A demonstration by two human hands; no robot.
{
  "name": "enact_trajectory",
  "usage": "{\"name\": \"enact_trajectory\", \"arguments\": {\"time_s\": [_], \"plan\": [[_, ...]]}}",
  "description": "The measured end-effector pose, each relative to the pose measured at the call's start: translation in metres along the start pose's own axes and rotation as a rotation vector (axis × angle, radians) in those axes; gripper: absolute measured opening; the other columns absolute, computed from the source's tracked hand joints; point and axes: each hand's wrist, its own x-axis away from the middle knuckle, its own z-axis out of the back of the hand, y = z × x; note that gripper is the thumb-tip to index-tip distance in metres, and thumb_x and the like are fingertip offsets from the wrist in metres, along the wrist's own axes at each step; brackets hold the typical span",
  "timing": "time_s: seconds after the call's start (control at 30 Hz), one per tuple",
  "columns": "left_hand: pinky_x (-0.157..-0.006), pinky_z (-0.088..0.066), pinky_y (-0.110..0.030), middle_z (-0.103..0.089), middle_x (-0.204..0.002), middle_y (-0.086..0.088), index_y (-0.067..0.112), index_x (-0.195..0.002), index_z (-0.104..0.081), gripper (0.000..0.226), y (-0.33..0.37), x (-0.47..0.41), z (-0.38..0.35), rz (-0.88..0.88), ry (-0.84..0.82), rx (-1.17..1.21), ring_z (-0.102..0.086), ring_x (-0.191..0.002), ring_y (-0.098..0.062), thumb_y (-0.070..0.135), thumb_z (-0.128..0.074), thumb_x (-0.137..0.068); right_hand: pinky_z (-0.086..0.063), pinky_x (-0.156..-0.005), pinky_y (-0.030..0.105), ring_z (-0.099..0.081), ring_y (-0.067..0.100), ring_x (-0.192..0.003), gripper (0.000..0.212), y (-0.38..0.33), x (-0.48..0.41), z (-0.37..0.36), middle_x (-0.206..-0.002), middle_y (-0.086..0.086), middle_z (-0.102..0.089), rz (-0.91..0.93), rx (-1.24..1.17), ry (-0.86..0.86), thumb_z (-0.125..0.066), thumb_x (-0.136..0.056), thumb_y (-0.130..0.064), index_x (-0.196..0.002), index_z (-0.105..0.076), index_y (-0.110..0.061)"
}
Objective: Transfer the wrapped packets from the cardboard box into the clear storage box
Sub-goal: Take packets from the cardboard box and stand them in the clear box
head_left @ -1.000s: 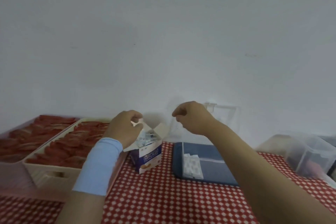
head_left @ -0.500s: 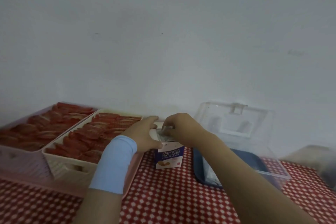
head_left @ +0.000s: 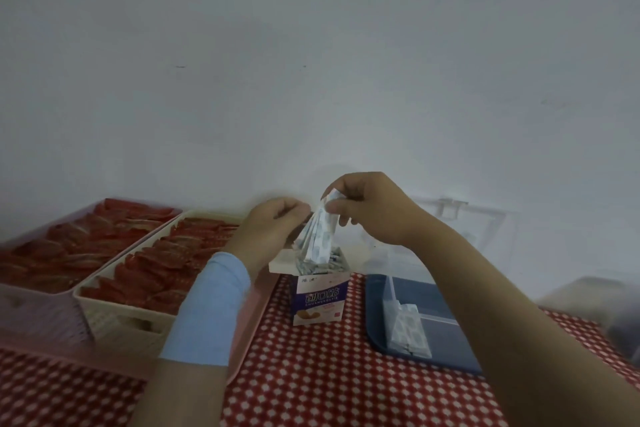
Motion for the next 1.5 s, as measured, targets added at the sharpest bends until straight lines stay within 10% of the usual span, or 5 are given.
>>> {"name": "enact_trajectory", "arguments": {"time_s": [0.23, 0.47, 0.7, 1.17, 1.5], "plan": [[-0.073, -0.061, -0.037, -0.072, -0.112, -0.019, 0.003, -0.117, -0.067, 0.041, 0.0, 0.012, -0.005, 0.157, -0.363, 0.566, -0.073, -0.096, -0.031, 0.025, -0.059, -0.084, -0.05, -0.065, 0.014, -0.061, 0.003, -0.07, 0.014, -0.009, 0.009, -0.001, -0.087, -0.002, -0.071, 0.022, -0.235, -0.043, -0.059, -0.097, -0.001, -0.1, -0.071, -0.004], [-0.067, -0.062, -0.033, -0.074, -0.098, -0.013, 0.002, -0.108, -0.068, 0.034, -0.006, 0.007, -0.008, 0.144, -0.276, 0.695, -0.073, -0.079, -0.022, 0.018, -0.062, -0.079, -0.049, -0.084, 0.023, -0.063, 0.004, -0.095, 0.037, -0.008, 0.008, -0.004, -0.12, -0.005, -0.066, -0.044, -0.112, -0.012, -0.062, -0.098, -0.023, -0.135, -0.059, -0.025], [-0.078, -0.062, -0.038, -0.07, -0.119, -0.014, 0.004, -0.119, -0.067, 0.041, -0.009, 0.003, -0.008, 0.161, -0.222, 0.723, -0.071, -0.103, -0.029, 0.025, -0.067, -0.084, -0.042, -0.085, 0.006, -0.046, -0.004, -0.123, 0.083, -0.013, 0.026, -0.017, -0.154, -0.025, -0.028, 0.044, 0.146, -0.178, -0.097, -0.055, -0.039, -0.12, -0.046, -0.038], [-0.077, -0.061, -0.038, -0.068, -0.121, -0.018, 0.002, -0.112, -0.069, 0.036, -0.012, 0.004, -0.01, 0.125, -0.303, 0.719, -0.071, -0.1, -0.027, 0.026, -0.059, -0.087, -0.053, -0.085, 0.023, -0.059, 0.01, -0.111, 0.052, -0.009, 0.021, -0.022, -0.115, -0.006, -0.06, 0.179, 0.115, -0.042, -0.096, -0.056, -0.03, -0.085, -0.055, -0.019], [-0.063, -0.06, -0.028, -0.072, -0.095, -0.013, 0.004, -0.086, -0.061, 0.006, -0.007, -0.001, 0.018, 0.031, 0.142, 0.558, -0.076, -0.084, -0.026, 0.004, -0.064, -0.091, -0.052, -0.083, 0.025, -0.06, 0.001, -0.081, 0.015, 0.01, 0.001, -0.016, -0.103, -0.011, -0.073, -0.046, 0.487, -0.103, -0.066, -0.093, -0.02, -0.099, -0.078, -0.026]]}}
